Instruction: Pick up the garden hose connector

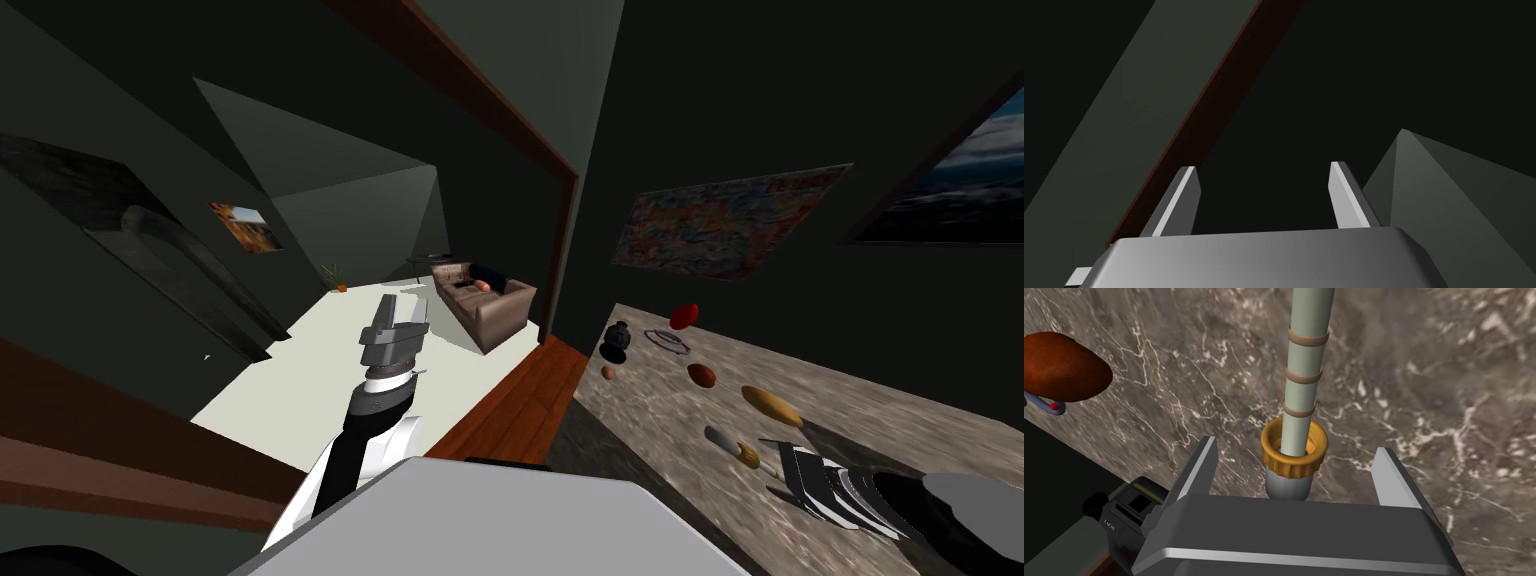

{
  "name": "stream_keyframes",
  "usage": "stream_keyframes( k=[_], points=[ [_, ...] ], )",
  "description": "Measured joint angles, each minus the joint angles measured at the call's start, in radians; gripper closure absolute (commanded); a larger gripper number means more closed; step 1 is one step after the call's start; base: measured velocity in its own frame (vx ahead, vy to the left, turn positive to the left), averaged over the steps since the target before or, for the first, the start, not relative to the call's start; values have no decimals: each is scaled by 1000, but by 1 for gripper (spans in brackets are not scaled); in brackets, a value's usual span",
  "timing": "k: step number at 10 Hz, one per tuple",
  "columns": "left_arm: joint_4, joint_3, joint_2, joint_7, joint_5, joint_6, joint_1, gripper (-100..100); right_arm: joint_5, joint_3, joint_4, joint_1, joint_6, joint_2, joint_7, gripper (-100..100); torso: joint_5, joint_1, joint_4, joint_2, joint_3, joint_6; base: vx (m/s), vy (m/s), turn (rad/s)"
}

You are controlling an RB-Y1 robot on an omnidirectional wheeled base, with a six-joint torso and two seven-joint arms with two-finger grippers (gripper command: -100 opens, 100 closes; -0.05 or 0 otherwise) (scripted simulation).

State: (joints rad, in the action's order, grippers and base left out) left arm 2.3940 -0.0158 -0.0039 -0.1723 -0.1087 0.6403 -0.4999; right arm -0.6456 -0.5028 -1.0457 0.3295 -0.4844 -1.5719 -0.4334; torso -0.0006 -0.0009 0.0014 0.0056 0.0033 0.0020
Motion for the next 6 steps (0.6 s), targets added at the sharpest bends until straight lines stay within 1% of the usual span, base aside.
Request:
stream_keyframes(
  k=[3, 5, 6],
  points=[
    [0, 0, 0, 0, 0, 0, 0, 0, 21, -17, 79, -23, -30, 34, -9, -100, 0, 0, 0, 2, 1, -1, -75, 1, 157],
    [0, 0, 0, 0, 0, 0, 0, 0, 31, -28, 147, -46, -57, 61, -20, -100, 0, 0, 0, 1, 0, -1, -66, 3, 183],
    [0, 0, 0, 0, 0, 0, 0, 0, 33, -32, 188, -56, -68, 73, -25, -100, 0, 0, 0, 1, 0, 0, -75, 27, 251]
  ],
)
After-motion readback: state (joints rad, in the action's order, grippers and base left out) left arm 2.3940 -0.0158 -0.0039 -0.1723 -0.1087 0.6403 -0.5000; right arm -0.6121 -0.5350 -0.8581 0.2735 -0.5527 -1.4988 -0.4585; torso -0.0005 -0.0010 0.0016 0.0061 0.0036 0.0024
